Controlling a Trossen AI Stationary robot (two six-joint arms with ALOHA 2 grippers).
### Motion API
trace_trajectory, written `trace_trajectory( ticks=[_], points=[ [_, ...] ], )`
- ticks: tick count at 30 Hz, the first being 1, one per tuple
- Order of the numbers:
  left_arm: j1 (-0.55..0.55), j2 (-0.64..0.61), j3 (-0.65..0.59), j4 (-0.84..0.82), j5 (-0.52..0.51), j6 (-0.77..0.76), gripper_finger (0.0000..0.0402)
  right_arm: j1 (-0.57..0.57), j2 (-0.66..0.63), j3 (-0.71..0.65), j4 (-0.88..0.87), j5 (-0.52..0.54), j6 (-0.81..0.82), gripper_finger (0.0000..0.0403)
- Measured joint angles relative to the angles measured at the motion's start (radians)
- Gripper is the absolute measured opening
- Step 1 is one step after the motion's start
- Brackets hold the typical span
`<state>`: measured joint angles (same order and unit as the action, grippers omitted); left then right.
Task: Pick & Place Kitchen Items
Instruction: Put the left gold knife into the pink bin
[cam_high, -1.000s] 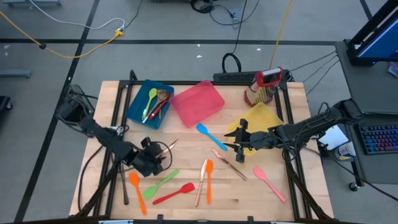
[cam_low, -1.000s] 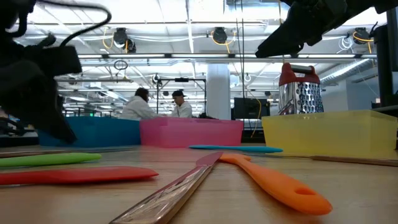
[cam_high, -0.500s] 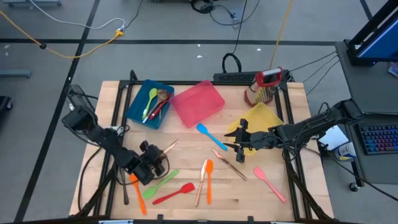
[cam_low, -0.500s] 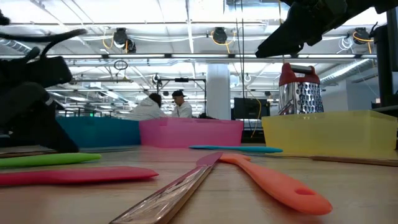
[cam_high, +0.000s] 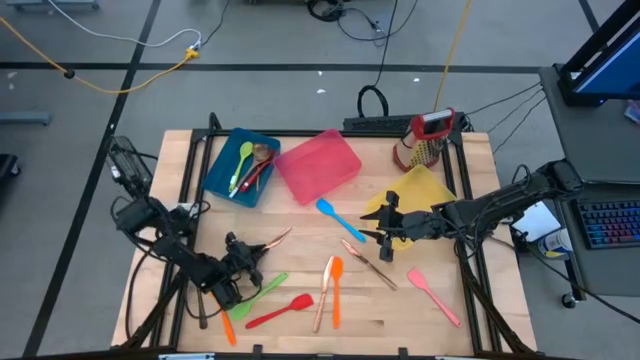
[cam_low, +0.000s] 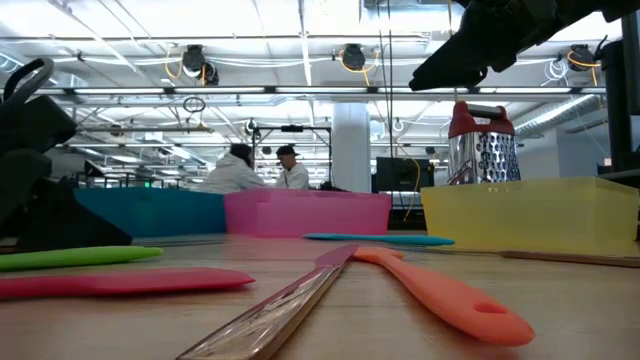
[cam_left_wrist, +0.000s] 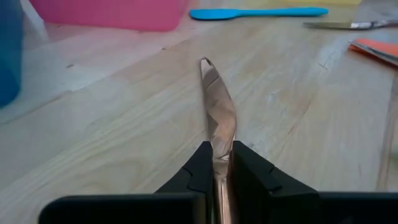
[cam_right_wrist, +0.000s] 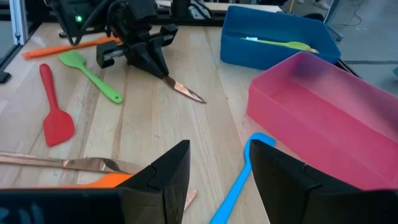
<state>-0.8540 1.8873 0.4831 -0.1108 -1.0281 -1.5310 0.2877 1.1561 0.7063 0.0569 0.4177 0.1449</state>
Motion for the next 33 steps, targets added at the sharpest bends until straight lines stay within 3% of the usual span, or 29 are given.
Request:
trace_trajectory(
  ticks=[14,24,33],
  points=[
    [0.044,-0.024,-0.003,0.111,-0.041,0.054,0.0040,0.000,0.000,0.000,0.052,0.000,-0.034,0.0160],
    [0.097,-0.021,-0.003,0.309,-0.064,0.260,0.0040,0.000,0.000,0.000,0.052,0.000,-0.034,0.0160],
    [0.189,-0.021,-0.003,0.592,-0.067,0.591,0.0045,0.000,0.000,0.000,0.051,0.000,-0.034,0.0160]
  ],
)
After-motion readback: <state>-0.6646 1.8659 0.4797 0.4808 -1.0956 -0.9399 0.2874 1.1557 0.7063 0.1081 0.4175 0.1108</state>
